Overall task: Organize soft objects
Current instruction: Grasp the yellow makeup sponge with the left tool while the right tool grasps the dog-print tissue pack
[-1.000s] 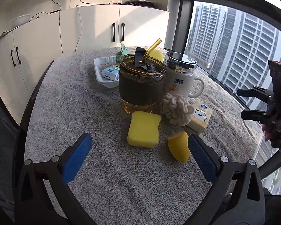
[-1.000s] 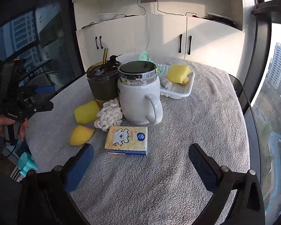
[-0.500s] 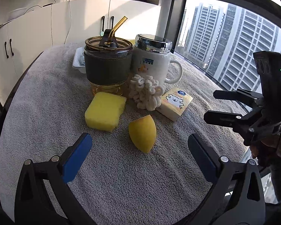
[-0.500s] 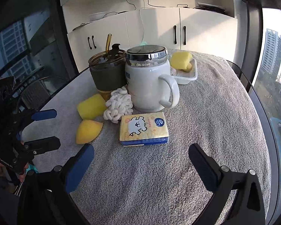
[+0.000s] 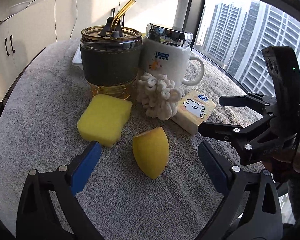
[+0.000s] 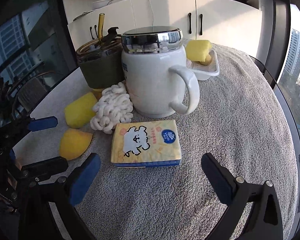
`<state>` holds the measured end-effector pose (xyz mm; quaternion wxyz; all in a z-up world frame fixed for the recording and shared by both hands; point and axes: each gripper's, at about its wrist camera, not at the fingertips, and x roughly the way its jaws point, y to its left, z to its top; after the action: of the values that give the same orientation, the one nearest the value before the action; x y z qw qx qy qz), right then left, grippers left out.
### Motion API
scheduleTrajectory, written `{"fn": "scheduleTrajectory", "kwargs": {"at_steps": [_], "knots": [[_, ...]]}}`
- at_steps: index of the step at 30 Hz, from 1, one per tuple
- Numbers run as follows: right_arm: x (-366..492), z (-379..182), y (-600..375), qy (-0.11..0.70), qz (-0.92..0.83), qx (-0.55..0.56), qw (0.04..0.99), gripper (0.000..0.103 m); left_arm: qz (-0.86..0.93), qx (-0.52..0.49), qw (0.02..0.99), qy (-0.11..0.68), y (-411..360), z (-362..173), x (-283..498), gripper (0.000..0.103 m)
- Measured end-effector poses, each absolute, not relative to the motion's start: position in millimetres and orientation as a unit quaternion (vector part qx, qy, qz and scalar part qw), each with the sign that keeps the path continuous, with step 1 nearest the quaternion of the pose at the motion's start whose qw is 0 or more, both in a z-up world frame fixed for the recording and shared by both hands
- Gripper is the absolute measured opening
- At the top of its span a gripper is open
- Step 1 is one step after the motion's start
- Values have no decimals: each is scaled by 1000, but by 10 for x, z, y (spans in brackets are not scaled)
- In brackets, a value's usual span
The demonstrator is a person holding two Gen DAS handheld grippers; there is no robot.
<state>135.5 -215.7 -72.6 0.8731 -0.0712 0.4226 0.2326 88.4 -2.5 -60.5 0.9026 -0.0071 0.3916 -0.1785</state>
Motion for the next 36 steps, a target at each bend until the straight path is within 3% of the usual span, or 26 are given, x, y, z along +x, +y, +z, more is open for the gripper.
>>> {"fn": "scheduleTrajectory", "kwargs": {"at_steps": [3, 5, 6, 14, 20, 31, 35, 36], "knots": [[1408, -765, -2162, 428, 229, -70, 871, 101, -180, -8, 895, 408, -51, -686, 948, 83], [1440, -784, -2160, 433, 228, -70, 869, 100, -184, -8, 888, 422, -89, -755, 968, 60], [1446, -794, -2158, 434, 229, -70, 868, 98, -183, -6, 887, 424, -101, -772, 974, 57], [1485, -835, -2013, 434, 230, -95, 866, 96, -181, -11, 888, 422, -102, -764, 1024, 57], [1510, -880, -1974, 436, 217, -99, 868, 86, -178, -8, 890, 420, -124, -780, 983, 57], [1505, -895, -1931, 438, 206, -111, 868, 86, -167, 5, 892, 420, -196, -785, 996, 57], [1484, -893, -1907, 437, 201, -115, 869, 84, -162, -4, 894, 418, -139, -778, 996, 36], [1479, -894, -1905, 436, 200, -115, 870, 83, -164, -8, 893, 419, -130, -778, 996, 36]]}}
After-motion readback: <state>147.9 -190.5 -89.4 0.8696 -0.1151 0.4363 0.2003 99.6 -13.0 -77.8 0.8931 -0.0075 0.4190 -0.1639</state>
